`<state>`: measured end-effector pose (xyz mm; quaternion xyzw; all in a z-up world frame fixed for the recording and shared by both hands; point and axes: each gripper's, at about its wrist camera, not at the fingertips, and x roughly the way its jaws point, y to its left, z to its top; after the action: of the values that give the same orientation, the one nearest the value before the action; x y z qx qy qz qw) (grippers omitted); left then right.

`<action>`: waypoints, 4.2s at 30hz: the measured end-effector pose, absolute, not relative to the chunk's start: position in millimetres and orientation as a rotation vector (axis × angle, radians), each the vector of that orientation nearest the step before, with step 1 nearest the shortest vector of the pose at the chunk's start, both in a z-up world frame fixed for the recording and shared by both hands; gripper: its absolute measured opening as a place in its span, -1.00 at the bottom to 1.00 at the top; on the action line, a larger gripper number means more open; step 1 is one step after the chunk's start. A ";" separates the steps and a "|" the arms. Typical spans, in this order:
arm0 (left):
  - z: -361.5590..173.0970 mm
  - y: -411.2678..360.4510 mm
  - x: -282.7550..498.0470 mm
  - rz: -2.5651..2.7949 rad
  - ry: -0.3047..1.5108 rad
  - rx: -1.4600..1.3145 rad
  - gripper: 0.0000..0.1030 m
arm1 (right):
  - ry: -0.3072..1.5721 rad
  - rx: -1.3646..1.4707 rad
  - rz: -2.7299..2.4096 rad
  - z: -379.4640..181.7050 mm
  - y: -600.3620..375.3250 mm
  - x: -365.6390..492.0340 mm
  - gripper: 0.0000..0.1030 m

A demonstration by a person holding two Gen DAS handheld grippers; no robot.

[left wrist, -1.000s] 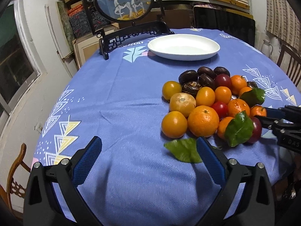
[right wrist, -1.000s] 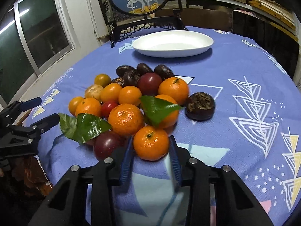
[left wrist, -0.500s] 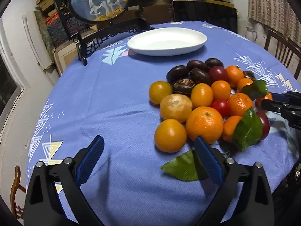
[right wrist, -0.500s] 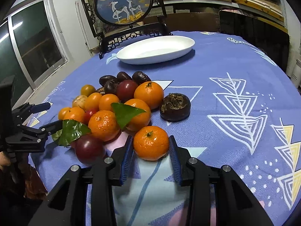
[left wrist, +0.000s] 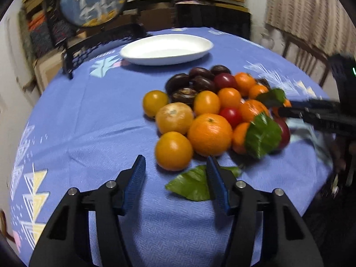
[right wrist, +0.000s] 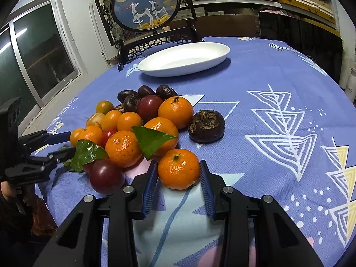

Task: Organize fruits
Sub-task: 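Grasp a small orange fruit with the left tool while the right tool holds the tangerine, then carry both fruits over the white plate and open both tools to release them, then grasp a large tangerine with the left tool while the right tool grasps a dark brown fruit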

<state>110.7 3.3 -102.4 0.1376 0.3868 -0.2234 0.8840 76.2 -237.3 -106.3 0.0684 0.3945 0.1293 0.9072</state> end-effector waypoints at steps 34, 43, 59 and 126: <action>-17.0 -16.5 190.2 -0.638 0.702 0.139 -0.30 | 0.763 0.162 0.343 -8.7 -249.8 165.7 -0.26; -49.6 -51.1 352.1 -0.578 0.848 0.082 -0.30 | 0.860 0.173 0.343 -52.9 -239.8 324.0 -0.26; -33.8 -8.6 290.0 -0.400 0.780 0.088 0.68 | 0.793 0.121 0.351 -38.3 -257.5 265.4 0.05; -82.6 10.3 107.2 -0.448 0.729 0.024 -0.12 | 0.910 -0.035 0.214 -100.2 -242.1 152.5 0.04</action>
<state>107.2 10.3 -82.6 0.0119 0.3533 -0.2171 0.9099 152.5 -242.1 -100.2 -0.0170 0.4385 0.1033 0.8926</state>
